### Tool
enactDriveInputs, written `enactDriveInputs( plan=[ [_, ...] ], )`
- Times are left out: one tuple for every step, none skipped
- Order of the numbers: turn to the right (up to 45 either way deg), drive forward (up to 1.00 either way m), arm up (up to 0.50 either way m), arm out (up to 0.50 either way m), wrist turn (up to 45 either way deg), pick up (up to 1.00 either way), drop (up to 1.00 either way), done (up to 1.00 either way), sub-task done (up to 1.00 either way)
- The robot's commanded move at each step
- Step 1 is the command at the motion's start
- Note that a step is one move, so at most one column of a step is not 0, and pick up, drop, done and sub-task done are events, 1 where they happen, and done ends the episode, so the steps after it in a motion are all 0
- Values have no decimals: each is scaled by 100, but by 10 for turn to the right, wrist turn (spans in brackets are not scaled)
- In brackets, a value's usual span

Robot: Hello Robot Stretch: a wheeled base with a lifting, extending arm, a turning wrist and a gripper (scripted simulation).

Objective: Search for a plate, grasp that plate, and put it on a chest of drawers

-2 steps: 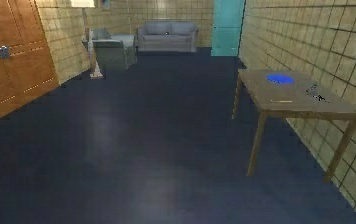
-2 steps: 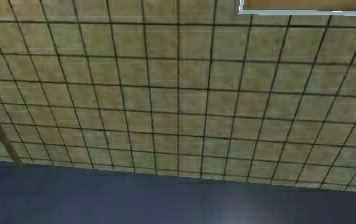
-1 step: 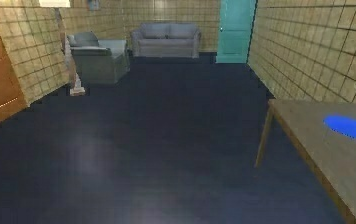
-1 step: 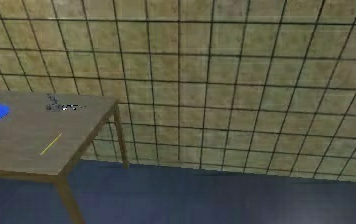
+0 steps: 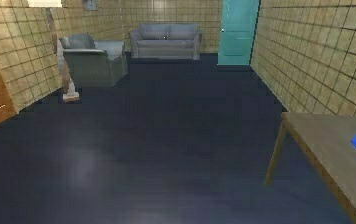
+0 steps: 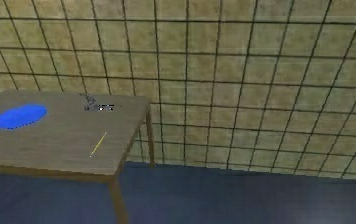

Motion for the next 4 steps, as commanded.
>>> enactDriveInputs(
  plan=[
    [60,0,0,0,0,0,0,0,0],
    [0,55,0,0,0,0,0,0,0],
    [-240,0,0,0,0,0,0,0,0],
    [450,0,0,0,0,0,0,0,0]
  ],
)
